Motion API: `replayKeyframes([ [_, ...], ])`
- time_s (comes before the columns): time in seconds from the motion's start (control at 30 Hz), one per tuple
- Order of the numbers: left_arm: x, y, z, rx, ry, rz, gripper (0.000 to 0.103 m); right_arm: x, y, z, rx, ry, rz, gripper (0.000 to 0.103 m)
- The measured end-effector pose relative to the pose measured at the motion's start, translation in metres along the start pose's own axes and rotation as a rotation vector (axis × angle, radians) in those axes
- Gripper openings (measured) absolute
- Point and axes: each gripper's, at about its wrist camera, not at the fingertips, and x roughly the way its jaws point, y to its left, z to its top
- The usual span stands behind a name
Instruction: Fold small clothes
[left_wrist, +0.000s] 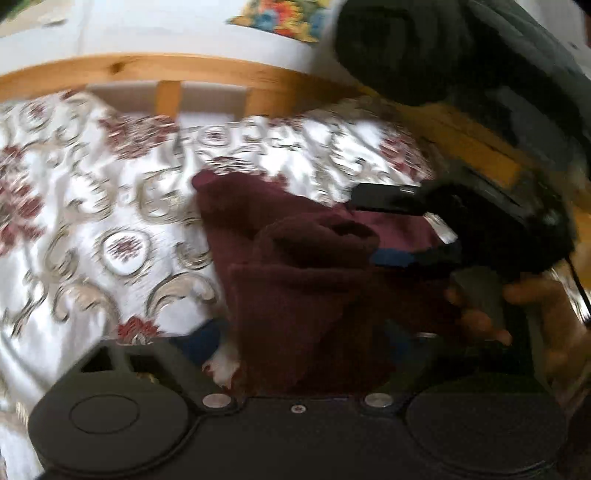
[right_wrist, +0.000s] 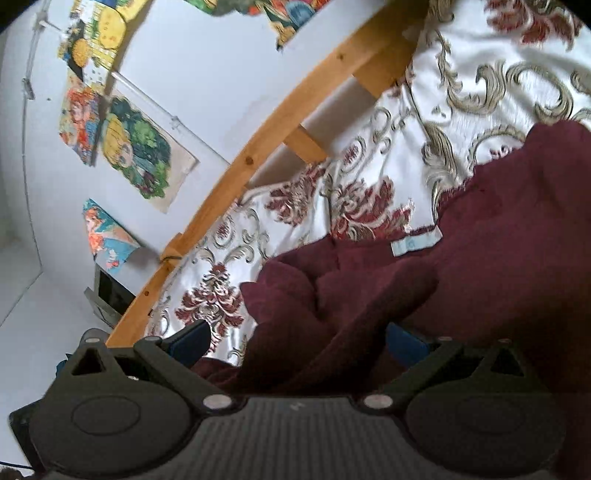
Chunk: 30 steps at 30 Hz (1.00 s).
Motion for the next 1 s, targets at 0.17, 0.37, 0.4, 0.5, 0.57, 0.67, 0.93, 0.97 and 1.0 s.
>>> replayKeyframes([
  [0.17, -0.003, -0.009, 0.003, 0.089, -0.02, 0.003, 0.035, 0.018, 0.012, 0.008, -0.065, -0.01, -0.016, 0.103],
  [0.37, -0.008, -0.029, 0.003, 0.206, -0.024, 0.0, 0.025, 0.024, 0.031, 0.004, -0.199, 0.052, -0.117, 0.086],
  [0.4, -0.008, -0.033, 0.002, 0.226, -0.03, -0.004, 0.025, 0.023, 0.032, 0.004, -0.21, 0.044, -0.131, 0.074],
  [0.5, -0.008, -0.046, 0.001, 0.283, -0.035, -0.013, 0.023, 0.015, 0.027, 0.009, -0.184, 0.018, -0.139, 0.042],
  [0.57, -0.008, -0.054, 0.001, 0.323, -0.032, -0.021, 0.022, 0.008, 0.019, 0.012, -0.147, 0.003, -0.132, 0.022],
  [0.67, -0.007, -0.065, 0.003, 0.348, -0.042, -0.036, 0.021, -0.009, 0.009, 0.017, -0.084, -0.054, -0.112, 0.019],
  [0.93, 0.004, -0.098, 0.005, 0.391, -0.07, -0.109, 0.021, -0.054, 0.019, 0.031, -0.218, -0.139, -0.214, 0.018],
  [0.97, 0.006, -0.101, 0.005, 0.395, -0.069, -0.116, 0.021, -0.058, 0.02, 0.031, -0.245, -0.14, -0.233, 0.018],
  [1.0, 0.007, -0.105, 0.004, 0.397, -0.068, -0.122, 0.021, -0.061, 0.022, 0.031, -0.267, -0.141, -0.249, 0.018],
])
